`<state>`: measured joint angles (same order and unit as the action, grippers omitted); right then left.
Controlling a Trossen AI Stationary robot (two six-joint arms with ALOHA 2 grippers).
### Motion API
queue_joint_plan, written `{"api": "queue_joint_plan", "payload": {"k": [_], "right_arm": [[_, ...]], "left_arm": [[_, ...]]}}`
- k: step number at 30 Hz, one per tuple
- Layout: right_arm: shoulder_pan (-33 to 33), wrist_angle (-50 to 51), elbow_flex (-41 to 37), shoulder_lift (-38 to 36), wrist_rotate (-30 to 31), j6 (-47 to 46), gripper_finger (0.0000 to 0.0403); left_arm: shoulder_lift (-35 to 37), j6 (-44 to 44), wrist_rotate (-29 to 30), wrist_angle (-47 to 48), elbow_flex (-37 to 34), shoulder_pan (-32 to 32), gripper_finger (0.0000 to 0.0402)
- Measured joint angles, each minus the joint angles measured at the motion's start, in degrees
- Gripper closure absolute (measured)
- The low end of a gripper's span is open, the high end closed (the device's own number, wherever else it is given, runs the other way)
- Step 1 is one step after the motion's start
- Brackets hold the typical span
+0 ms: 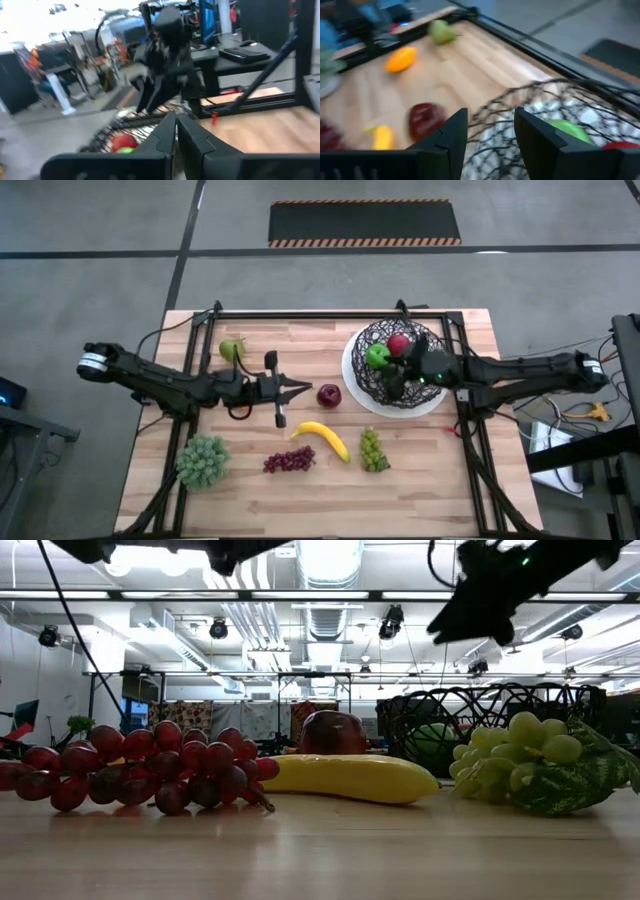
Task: Build produce basket
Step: Put the yellow banana into the wire basket
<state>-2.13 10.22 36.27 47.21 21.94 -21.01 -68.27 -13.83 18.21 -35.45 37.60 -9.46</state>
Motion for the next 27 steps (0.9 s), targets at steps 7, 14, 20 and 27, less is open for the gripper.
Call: {"api": "queue_joint_plan", "payload": {"k": [7, 14, 20, 27], "right_arm": [[11.5, -1.9, -0.6, -1.3, 0.5, 4.6, 0.0266], [18.9, -6.4, -1.6, -1.1, 0.5, 7.7, 0.0262], [22.1, -6.1, -1.7, -1.3, 0.6, 9.2, 0.0262], [23.4, -5.8, -1.9, -1.4, 0.6, 9.8, 0.0266]], "left_arm": [[-0.6, 12.2, -1.5, 4.5, -1.7, -2.0, 0.0400], [-7.1, 17.7, -1.6, 7.7, -0.3, -5.5, 0.0400], [-13.2, 24.9, -1.6, 23.4, 5.6, -6.2, 0.0400], [-20.1, 25.7, -2.8, 40.3, 13.8, -6.3, 0.0347]]}}
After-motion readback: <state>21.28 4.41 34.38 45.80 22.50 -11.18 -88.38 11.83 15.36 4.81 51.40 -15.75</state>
